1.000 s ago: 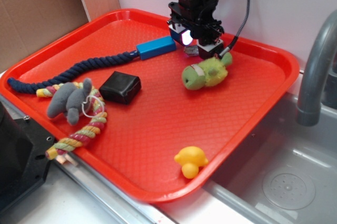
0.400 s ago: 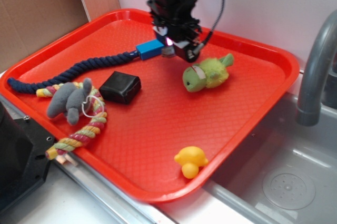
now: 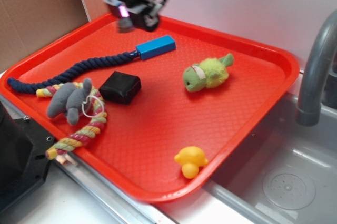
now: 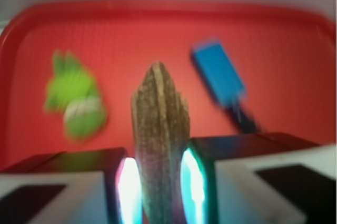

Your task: Grab the wood chip.

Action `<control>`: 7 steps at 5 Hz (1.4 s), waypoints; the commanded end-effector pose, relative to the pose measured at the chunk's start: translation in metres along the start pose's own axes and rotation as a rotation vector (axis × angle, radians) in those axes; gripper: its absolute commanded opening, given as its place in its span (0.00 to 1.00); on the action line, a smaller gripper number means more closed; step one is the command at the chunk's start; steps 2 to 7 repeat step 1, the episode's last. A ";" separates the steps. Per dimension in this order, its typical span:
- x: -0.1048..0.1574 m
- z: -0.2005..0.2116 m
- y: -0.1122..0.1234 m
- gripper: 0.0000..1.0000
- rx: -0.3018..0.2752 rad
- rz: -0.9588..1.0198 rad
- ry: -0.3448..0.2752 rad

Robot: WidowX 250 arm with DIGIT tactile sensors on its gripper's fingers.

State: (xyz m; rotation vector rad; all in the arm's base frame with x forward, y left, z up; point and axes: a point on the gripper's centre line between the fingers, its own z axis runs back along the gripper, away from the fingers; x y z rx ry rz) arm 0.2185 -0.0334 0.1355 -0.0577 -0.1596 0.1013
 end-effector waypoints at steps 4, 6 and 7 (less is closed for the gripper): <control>0.005 0.044 0.005 0.00 -0.026 0.105 -0.120; 0.005 0.044 0.005 0.00 -0.026 0.105 -0.120; 0.005 0.044 0.005 0.00 -0.026 0.105 -0.120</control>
